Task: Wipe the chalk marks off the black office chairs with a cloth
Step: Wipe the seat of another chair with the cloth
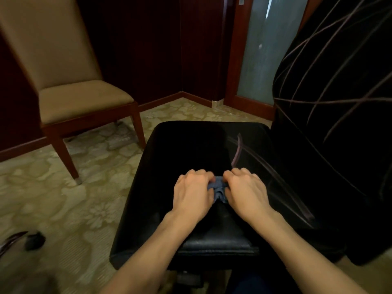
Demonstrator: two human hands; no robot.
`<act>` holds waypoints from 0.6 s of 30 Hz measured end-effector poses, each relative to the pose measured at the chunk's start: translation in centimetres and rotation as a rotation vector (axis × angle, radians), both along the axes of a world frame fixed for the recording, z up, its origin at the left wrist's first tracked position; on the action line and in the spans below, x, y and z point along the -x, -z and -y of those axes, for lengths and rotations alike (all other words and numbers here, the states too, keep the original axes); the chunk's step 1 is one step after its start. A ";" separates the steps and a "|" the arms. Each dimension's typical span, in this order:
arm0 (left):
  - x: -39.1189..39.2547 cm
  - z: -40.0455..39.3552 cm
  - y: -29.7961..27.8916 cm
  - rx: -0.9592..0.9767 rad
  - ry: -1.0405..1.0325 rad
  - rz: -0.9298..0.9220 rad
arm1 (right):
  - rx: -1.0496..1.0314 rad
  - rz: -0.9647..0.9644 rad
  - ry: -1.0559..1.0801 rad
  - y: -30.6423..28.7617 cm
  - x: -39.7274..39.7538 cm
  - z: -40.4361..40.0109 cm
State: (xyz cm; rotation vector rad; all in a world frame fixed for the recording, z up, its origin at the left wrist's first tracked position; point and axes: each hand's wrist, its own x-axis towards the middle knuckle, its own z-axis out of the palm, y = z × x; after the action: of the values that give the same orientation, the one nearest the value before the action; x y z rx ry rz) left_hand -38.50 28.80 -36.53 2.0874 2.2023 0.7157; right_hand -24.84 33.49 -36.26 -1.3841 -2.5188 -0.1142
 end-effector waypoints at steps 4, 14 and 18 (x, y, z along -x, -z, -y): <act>-0.9 3.5 0.9 -0.070 0.008 -0.001 | -0.049 -0.066 -0.010 0.9 -1.5 3.3; -2.4 8.7 2.3 -0.139 0.040 0.079 | -0.120 -0.157 -0.051 1.9 -4.1 8.7; -2.6 10.5 2.9 -0.125 0.065 0.057 | -0.068 -0.169 -0.064 2.3 -5.1 10.1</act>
State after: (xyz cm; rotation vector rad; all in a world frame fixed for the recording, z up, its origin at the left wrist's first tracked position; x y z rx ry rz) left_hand -35.93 18.25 -39.42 2.1539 2.1016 0.9175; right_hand -19.79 23.40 -38.60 -1.2315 -2.3944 -0.0673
